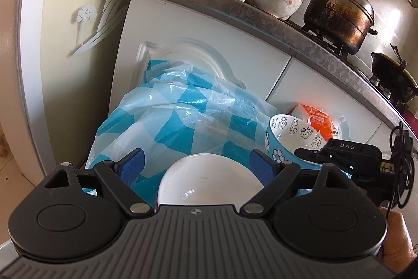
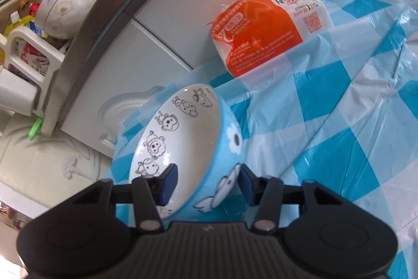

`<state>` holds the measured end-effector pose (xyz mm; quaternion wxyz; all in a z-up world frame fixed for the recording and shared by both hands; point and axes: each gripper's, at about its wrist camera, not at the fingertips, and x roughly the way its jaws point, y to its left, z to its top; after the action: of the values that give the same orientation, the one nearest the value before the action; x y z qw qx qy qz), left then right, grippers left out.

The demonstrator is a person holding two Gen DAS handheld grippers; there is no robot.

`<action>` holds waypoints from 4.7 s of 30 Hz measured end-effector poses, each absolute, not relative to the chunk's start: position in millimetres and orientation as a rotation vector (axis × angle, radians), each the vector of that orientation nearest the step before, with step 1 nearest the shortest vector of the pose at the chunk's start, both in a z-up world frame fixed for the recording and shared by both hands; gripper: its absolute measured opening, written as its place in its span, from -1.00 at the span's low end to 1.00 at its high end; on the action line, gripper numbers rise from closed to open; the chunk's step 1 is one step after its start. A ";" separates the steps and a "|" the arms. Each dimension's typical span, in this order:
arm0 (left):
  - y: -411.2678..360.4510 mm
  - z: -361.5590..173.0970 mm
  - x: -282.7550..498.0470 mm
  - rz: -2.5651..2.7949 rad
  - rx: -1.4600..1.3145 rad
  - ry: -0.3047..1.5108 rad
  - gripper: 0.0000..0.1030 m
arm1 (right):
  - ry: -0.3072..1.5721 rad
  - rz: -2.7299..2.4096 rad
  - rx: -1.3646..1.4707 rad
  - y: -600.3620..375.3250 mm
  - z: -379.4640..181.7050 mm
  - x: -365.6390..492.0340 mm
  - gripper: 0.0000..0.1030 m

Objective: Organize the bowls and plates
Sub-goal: 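Close the right tool on the blue cartoon bowl rim while the left tool grips it too, then lift the blue cartoon bowl with both tools and carry it to the pink-flower bowl, then lower the blue cartoon bowl into the pink-flower bowl and open both tools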

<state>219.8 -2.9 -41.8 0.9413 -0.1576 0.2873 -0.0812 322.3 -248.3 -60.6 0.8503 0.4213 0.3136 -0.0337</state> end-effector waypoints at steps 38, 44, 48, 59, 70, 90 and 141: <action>-29.1 -27.7 196.7 -0.359 -0.301 0.577 1.00 | 0.634 -0.051 0.748 -205.2 -1.2 202.7 0.50; -41.4 -25.3 188.9 -0.406 -0.306 0.569 1.00 | 0.576 -0.092 0.706 -225.4 6.9 190.8 0.64; -54.3 -27.6 184.7 -0.423 -0.323 0.588 0.80 | 0.573 -0.096 0.701 -240.2 8.1 195.0 0.68; -86.4 -41.0 176.5 -0.377 -0.303 0.628 0.39 | 0.643 -0.027 0.824 -265.5 -18.7 223.5 0.70; -97.0 -51.6 183.7 -0.367 -0.329 0.665 0.32 | 0.704 0.026 0.925 -271.7 -35.5 238.4 0.70; -102.8 -59.2 194.1 -0.350 -0.328 0.659 -0.22 | 0.735 0.079 0.944 -263.9 -47.0 254.6 0.35; -129.6 -6.5 78.4 -0.633 -0.266 0.525 -0.22 | 0.364 -0.015 1.027 -268.8 -3.9 54.9 0.35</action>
<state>78.4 -129.6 -6.5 0.9080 -0.1288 0.2546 -0.3067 54.9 -268.8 -3.9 0.8552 0.4884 0.1730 -0.0069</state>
